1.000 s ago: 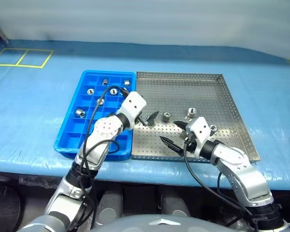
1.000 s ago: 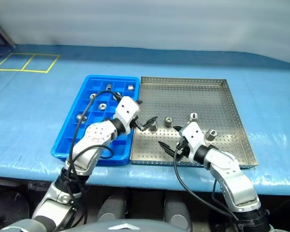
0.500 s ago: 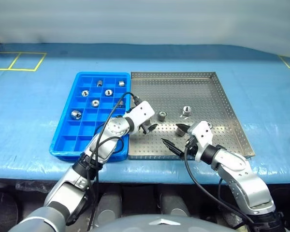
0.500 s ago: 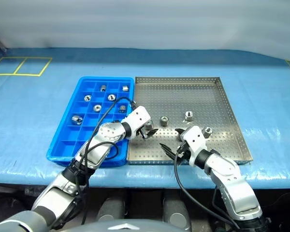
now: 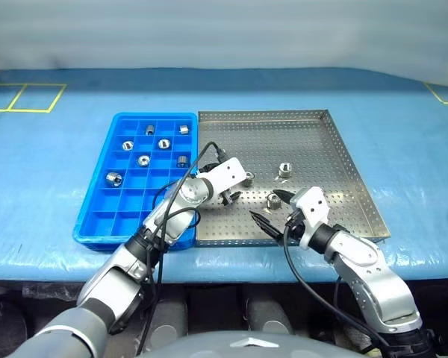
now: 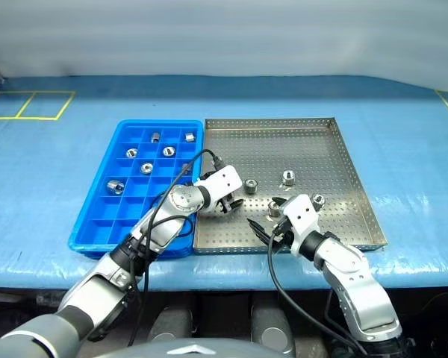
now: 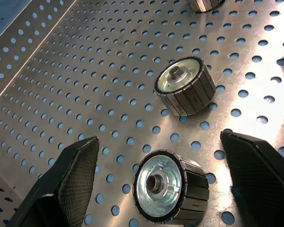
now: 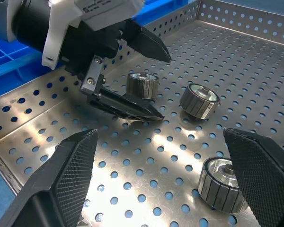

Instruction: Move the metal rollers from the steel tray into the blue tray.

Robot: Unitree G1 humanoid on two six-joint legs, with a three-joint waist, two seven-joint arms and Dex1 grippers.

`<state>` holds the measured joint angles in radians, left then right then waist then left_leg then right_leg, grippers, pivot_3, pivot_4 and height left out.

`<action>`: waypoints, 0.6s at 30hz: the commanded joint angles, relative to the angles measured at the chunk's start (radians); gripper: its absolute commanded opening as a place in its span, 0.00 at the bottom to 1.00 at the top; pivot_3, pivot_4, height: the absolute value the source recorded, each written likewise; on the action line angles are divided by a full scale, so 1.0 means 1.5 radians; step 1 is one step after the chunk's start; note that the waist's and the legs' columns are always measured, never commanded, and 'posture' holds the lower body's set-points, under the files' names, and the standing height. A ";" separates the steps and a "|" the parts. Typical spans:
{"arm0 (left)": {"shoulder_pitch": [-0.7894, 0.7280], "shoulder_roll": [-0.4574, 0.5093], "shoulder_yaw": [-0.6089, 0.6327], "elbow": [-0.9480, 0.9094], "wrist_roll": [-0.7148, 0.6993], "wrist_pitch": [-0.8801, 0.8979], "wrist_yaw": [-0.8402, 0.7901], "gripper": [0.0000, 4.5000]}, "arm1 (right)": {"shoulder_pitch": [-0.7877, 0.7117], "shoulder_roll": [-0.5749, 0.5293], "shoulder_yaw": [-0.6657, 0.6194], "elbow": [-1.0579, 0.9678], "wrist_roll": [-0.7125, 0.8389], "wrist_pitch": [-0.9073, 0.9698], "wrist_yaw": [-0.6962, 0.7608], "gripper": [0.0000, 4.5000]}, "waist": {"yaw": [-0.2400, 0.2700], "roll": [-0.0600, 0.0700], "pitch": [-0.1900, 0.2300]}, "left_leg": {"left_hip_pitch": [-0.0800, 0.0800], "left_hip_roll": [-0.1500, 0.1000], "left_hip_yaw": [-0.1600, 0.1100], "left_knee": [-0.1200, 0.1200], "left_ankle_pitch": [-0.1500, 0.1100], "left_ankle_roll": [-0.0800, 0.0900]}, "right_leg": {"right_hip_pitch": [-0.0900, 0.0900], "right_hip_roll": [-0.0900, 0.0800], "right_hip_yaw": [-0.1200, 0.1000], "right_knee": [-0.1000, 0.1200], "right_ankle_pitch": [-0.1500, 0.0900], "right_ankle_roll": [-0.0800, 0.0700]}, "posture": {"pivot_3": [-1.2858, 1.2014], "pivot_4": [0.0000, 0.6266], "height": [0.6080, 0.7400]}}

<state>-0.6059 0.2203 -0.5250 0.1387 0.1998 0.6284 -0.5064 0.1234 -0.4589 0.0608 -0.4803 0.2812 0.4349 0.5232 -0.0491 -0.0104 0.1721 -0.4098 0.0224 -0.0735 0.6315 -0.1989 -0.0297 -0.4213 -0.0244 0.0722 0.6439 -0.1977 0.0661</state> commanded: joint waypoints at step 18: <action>-0.001 -0.032 0.051 -0.011 -0.049 0.127 -0.059 0.95 | -0.004 0.017 -0.009 -0.016 -0.006 -0.034 -0.021 1.00 | -0.002 0.000 0.000 | 0.000 0.000 0.000 0.000 0.000 0.000 | 0.000 0.000 0.000 0.000 0.000 0.000 | 0.51 0.24 1.00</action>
<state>-0.6108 0.1753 -0.4539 0.1169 0.1395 0.7966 -0.5853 0.1253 -0.4371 0.0609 -0.4800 0.2751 0.4128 0.4963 -0.0518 -0.0104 0.1721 -0.4100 0.0224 -0.0735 0.6315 -0.1989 -0.0297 -0.4212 -0.0245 0.0722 0.6435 -0.1977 0.0661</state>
